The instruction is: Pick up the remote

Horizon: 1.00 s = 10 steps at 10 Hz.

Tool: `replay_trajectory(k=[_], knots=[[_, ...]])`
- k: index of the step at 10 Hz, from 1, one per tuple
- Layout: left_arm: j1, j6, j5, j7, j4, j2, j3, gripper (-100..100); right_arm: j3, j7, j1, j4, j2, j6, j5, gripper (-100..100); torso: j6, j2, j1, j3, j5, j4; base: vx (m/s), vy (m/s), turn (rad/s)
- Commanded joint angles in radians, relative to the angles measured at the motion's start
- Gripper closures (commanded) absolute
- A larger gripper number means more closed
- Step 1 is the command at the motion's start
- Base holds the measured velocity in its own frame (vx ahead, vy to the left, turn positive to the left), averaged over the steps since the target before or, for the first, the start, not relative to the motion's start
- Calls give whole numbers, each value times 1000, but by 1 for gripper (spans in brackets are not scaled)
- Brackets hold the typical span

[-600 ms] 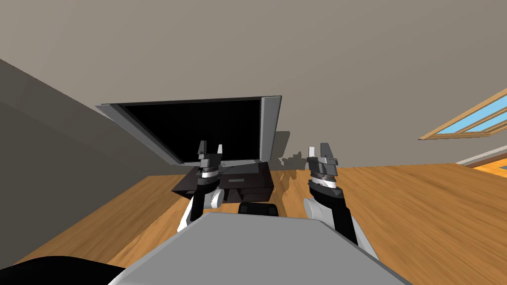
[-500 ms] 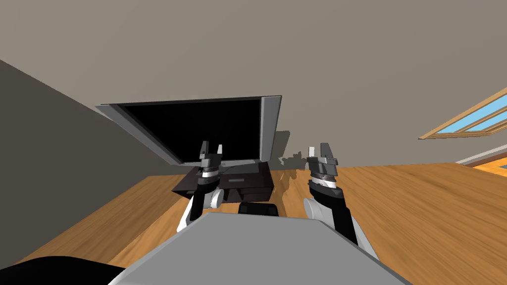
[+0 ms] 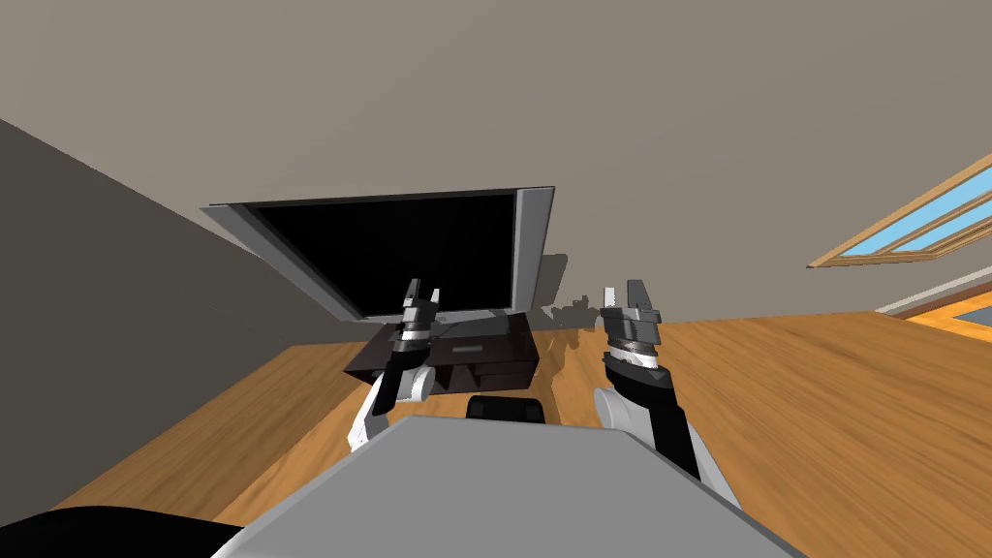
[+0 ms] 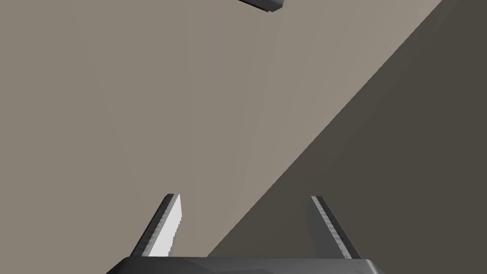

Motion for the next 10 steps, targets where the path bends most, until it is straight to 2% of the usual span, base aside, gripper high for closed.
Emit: replay_trajectory(k=[1,3,4,5,6,7,8,9,10], knots=[[-16,33,15,9,22,17,21,-100,0,0,0,0,0,0,0,0,0,0,0,0,0,0,-36,44,-17],[-50,101,42,14,73,36,49,-100,0,0,0,0,0,0,0,0,0,-2,-2,-1,-1,0,-39,48,-35],[-50,120,42,14,75,36,49,-100,0,0,0,0,0,0,0,0,0,-1,-1,-1,0,0,-45,47,-25],[-69,157,55,17,105,44,64,-100,0,0,0,0,0,0,0,0,0,-1,-2,-1,0,0,-48,38,-34],[-69,167,55,17,105,44,64,-100,0,0,0,0,0,0,0,0,0,-1,-2,-1,0,0,-33,30,-19],[-90,212,69,20,137,51,79,-100,0,0,0,0,0,0,0,0,0,-2,-3,-1,-1,0,-39,50,-43],[-90,217,69,20,137,51,79,-100,0,0,0,0,0,0,0,0,0,-2,-2,-1,0,0,-34,42,-23],[-111,252,82,23,172,57,94,-100,0,0,0,0,0,0,0,0,0,-2,-2,-1,0,0,-35,44,-48],[-111,270,82,23,172,57,94,-100,0,0,0,0,0,0,0,0,0,-2,-2,-1,0,0,-28,38,-23]])
